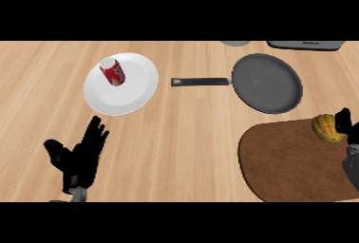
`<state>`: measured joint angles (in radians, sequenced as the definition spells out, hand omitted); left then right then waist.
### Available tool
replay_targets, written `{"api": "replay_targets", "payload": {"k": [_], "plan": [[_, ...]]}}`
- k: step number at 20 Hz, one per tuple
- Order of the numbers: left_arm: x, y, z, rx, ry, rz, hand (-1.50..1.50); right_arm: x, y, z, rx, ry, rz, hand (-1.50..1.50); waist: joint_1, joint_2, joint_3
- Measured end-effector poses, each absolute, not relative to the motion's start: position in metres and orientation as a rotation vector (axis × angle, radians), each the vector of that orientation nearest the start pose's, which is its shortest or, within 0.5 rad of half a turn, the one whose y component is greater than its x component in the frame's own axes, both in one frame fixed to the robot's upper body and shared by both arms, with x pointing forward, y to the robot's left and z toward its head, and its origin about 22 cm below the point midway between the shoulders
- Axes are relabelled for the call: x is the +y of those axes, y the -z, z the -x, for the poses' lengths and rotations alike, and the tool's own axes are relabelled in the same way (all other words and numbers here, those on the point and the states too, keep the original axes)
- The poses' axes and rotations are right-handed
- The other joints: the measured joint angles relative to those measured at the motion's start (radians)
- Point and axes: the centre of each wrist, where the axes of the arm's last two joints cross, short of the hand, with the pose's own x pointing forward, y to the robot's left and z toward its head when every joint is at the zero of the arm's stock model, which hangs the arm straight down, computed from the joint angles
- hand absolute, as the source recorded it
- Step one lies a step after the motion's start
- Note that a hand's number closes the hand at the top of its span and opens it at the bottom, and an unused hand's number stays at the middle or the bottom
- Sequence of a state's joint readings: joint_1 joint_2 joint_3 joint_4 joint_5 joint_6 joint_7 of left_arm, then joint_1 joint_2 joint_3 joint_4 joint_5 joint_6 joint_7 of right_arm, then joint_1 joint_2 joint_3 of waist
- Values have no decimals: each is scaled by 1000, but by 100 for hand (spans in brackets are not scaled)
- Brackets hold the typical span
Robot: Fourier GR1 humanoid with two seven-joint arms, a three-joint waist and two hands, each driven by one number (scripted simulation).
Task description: Pick the squash from the cutting board and place it in the pan
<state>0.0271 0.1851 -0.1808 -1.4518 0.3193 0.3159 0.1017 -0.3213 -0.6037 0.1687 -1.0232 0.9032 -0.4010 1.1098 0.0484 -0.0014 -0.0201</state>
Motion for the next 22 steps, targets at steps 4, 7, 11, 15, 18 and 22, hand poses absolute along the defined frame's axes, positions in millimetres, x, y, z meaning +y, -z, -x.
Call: {"api": "replay_targets", "payload": {"k": [4, 7, 11, 15, 18, 22], "plan": [[237, 34, -227, -1262, -225, -56, 0, -350, -42, -337, -341, -282, 1561, -150, -5, -3, 7], [241, 35, -225, -1259, -234, -61, 0, -334, -52, -351, -300, -344, 1545, -150, -16, -5, 11], [242, 37, -222, -1259, -245, -66, 0, -329, -54, -360, -215, -378, 1445, -150, -28, -8, 13], [248, 35, -221, -1247, -253, -75, 0, -325, -51, -364, -157, -401, 1340, -150, -38, -10, 13], [248, 37, -216, -1252, -262, -78, 0, -314, -53, -367, -157, -422, 1290, -150, -46, -12, 14], [245, 38, -216, -1253, -269, -80, 0, -307, -59, -365, -170, -437, 1299, -150, -54, -12, 16]]}}
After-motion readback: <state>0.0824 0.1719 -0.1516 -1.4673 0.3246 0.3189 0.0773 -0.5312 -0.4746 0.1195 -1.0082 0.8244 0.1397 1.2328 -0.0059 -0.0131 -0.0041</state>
